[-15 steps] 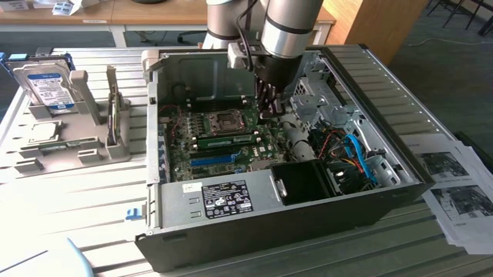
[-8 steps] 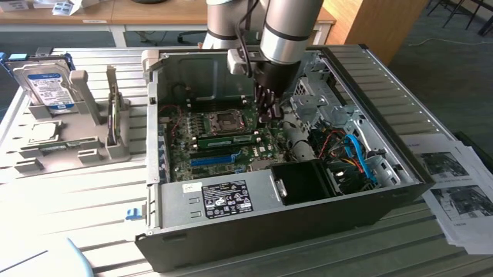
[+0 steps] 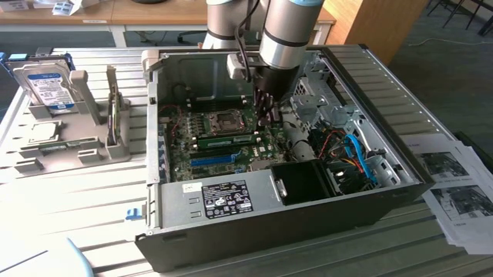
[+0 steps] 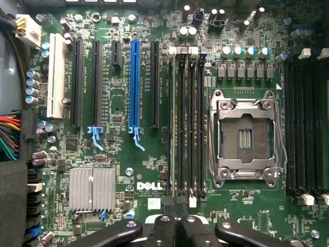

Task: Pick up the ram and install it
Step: 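Press down the ram until it locks into place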

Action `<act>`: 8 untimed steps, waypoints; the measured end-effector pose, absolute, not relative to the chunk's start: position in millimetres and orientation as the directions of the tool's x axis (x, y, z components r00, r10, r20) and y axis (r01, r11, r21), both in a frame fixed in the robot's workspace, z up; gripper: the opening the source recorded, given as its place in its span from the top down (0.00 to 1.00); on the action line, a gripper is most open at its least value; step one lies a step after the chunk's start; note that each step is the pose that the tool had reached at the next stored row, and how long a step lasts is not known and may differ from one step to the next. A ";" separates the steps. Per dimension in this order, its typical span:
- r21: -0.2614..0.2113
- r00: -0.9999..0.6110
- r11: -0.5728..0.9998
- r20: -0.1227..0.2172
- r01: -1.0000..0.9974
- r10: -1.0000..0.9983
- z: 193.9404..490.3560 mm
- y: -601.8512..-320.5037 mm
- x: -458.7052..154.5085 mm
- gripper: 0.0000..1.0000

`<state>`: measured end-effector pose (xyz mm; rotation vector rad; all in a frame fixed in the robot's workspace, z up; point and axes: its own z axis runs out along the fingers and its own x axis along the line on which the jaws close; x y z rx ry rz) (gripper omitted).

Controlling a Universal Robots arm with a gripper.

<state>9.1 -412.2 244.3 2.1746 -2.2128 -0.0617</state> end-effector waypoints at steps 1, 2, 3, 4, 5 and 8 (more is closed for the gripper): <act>0.055 -0.017 0.017 0.000 -0.998 -1.000 244.3 -412.2 9.1 0.91; 0.055 -0.017 0.017 0.000 -0.998 -1.000 244.2 -412.2 9.1 0.91; 0.055 -0.017 0.017 -0.001 -0.998 -1.000 244.2 -412.2 9.1 0.91; 0.055 -0.017 0.017 -0.001 -0.998 -1.000 244.2 -412.2 9.1 0.91; 0.055 -0.017 0.017 -0.001 -0.998 -1.000 244.2 -412.2 9.1 0.91; 0.055 -0.017 0.017 -0.001 -0.998 -1.000 243.6 -412.1 8.1 0.91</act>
